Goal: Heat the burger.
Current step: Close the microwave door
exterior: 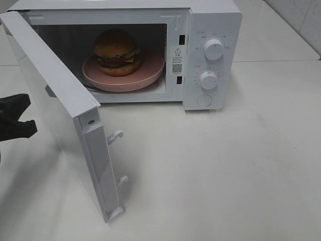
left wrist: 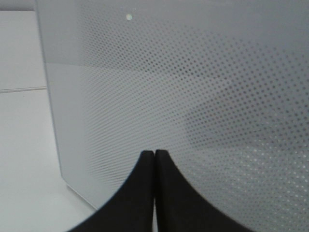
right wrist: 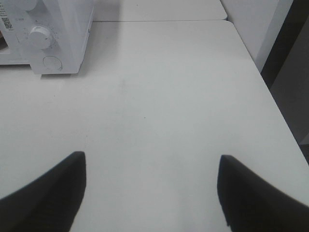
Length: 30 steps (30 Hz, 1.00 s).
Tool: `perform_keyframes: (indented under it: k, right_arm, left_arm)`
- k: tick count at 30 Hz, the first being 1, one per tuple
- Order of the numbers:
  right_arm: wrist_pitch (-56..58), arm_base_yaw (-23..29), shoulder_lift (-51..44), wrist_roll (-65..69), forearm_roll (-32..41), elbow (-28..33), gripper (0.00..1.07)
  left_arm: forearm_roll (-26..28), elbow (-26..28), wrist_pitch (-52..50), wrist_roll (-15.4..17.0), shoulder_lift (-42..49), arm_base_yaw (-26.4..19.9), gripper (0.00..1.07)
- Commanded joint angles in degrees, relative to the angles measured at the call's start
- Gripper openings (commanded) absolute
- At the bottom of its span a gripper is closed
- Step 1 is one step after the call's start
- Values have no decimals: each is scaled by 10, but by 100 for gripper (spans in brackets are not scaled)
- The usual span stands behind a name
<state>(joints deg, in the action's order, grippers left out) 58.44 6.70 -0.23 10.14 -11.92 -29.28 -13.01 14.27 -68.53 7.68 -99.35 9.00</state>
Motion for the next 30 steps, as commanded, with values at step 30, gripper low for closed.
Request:
perform_keyframes:
  k: [30]
  right_arm:
    - [-3, -5, -15, -1, -2, 2, 73]
  left_arm:
    - [136, 243, 152, -34, -85, 198, 0]
